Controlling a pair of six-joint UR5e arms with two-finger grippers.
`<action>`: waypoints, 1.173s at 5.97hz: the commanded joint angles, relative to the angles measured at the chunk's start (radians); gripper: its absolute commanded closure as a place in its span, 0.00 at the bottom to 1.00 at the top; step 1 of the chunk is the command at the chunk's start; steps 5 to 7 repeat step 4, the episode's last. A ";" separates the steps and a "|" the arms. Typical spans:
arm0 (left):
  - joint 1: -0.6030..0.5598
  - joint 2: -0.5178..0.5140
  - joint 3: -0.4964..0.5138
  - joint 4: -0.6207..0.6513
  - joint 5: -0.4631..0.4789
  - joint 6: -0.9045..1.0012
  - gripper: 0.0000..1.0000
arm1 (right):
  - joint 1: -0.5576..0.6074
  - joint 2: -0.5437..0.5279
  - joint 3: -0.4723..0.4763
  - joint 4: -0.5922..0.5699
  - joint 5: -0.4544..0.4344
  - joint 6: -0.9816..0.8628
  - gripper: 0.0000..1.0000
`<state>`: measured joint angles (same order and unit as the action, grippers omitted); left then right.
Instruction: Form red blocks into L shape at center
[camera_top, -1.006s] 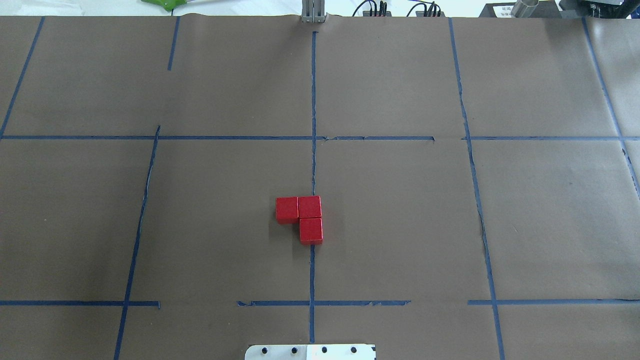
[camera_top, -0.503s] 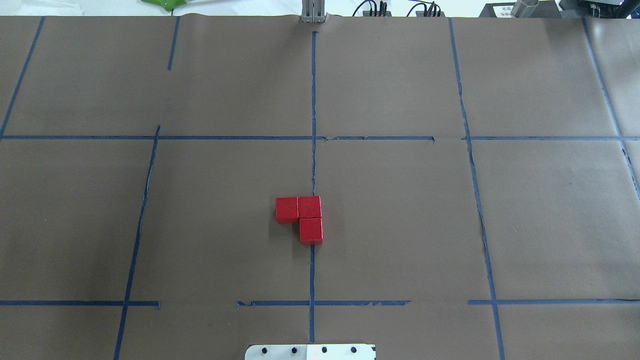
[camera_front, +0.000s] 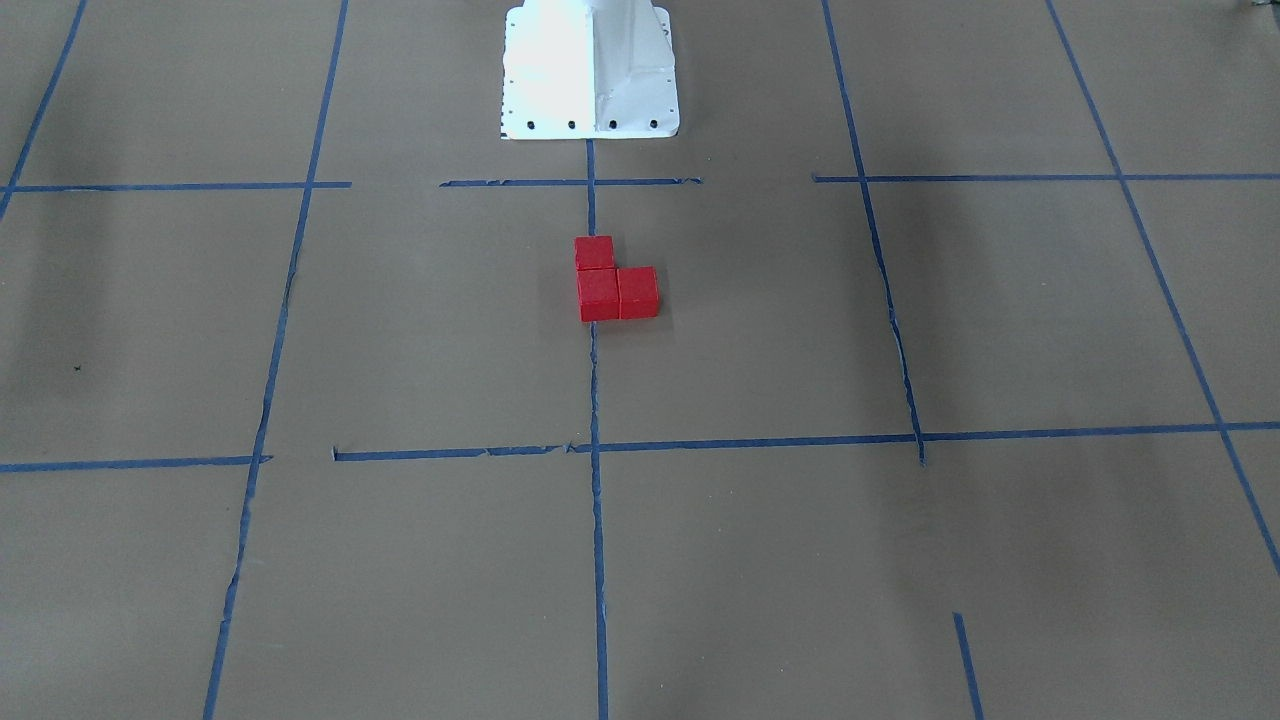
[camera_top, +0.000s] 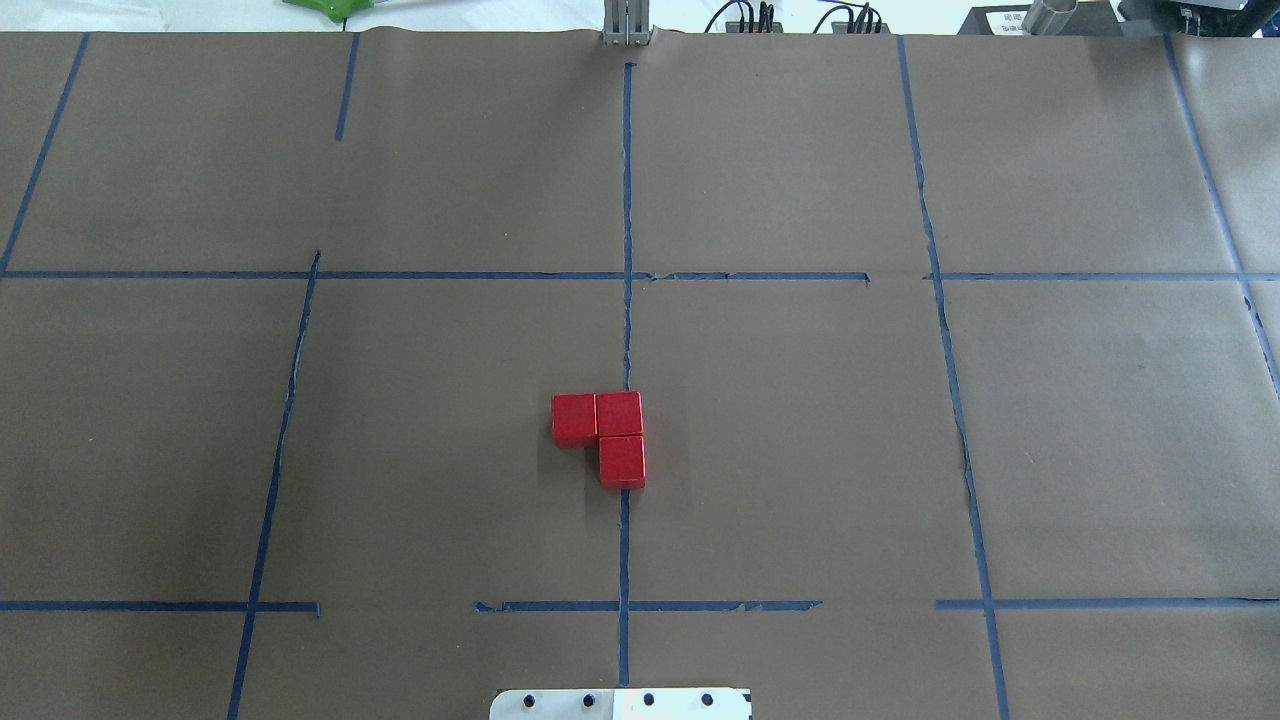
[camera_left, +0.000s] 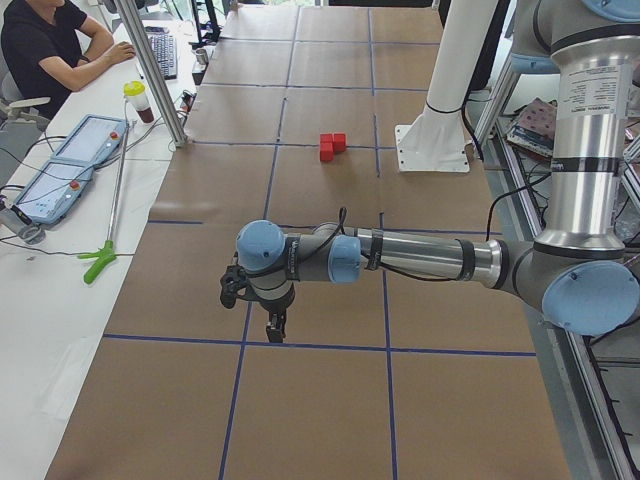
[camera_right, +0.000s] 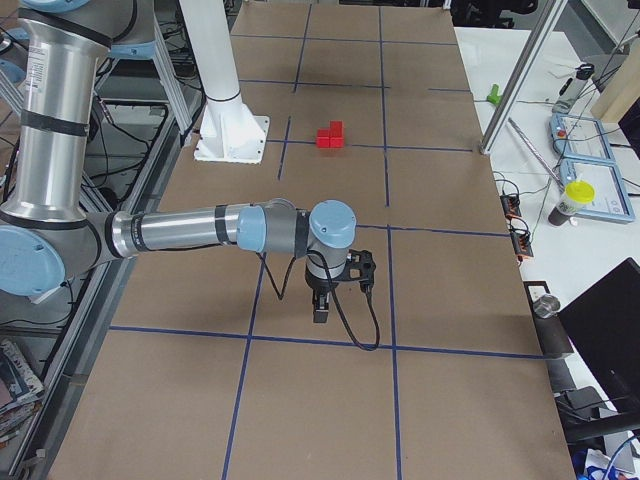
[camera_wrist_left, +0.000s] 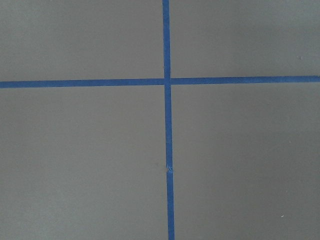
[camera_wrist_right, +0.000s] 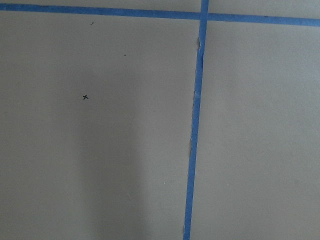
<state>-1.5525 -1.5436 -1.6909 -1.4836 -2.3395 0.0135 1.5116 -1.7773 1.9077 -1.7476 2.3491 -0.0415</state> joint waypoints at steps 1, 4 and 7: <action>0.000 0.010 -0.013 0.009 0.025 0.002 0.00 | 0.006 0.004 -0.021 0.017 -0.001 0.000 0.00; 0.000 0.033 -0.046 0.009 0.023 0.002 0.00 | 0.007 0.006 -0.002 0.017 0.001 0.000 0.00; 0.000 0.033 -0.046 0.009 0.023 0.002 0.00 | 0.007 0.006 -0.002 0.017 0.001 0.000 0.00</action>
